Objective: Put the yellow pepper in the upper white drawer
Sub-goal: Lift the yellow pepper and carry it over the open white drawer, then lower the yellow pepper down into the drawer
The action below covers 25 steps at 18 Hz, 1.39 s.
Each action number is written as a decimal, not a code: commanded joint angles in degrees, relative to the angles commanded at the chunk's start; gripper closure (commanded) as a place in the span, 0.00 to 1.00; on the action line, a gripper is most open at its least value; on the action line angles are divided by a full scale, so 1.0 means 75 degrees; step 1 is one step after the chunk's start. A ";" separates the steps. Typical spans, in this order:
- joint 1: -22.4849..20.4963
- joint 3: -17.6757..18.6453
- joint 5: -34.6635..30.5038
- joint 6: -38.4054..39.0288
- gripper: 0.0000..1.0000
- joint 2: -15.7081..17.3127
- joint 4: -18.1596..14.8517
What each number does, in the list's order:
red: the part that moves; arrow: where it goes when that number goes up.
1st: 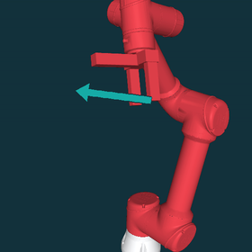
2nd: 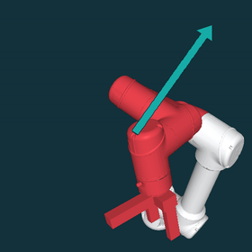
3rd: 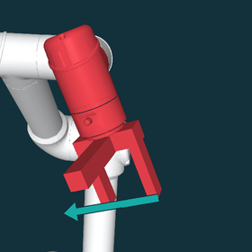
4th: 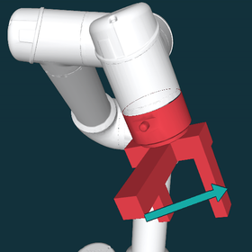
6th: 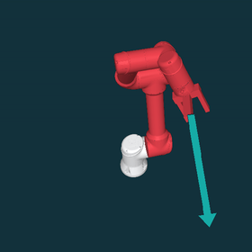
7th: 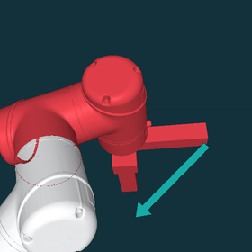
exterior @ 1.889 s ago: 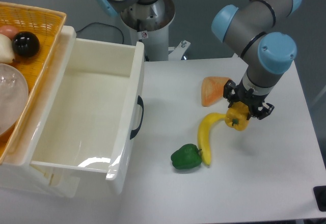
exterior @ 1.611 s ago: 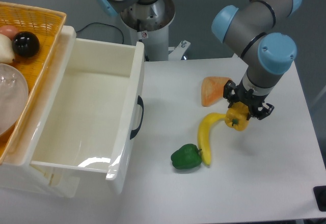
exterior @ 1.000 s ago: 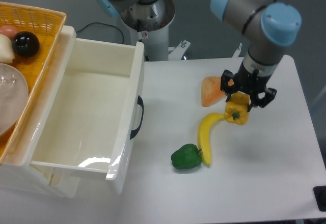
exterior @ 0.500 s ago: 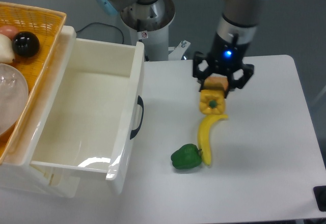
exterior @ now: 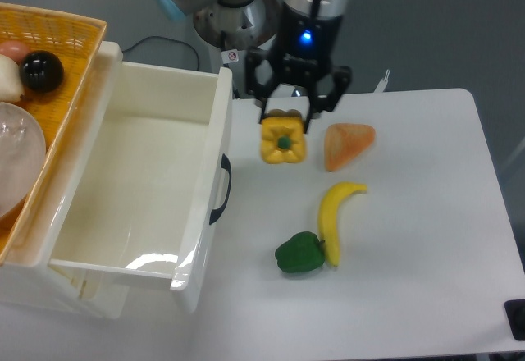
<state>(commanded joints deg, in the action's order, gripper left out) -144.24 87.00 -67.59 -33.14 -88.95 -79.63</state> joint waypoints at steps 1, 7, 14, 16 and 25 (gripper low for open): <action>0.0163 0.0059 0.0012 0.0000 0.75 0.0000 0.0012; 0.0879 0.0095 0.0397 -0.0070 0.75 -0.0257 0.0035; 0.1349 0.0095 0.0457 -0.0807 0.75 -0.0644 0.0152; 0.1535 0.0106 0.0434 -0.1076 0.75 -0.0714 0.0164; 0.1993 0.0142 0.0153 -0.2880 0.75 -0.1300 0.0187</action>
<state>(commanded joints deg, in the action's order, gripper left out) -129.29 88.07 -66.44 -54.74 -98.70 -78.22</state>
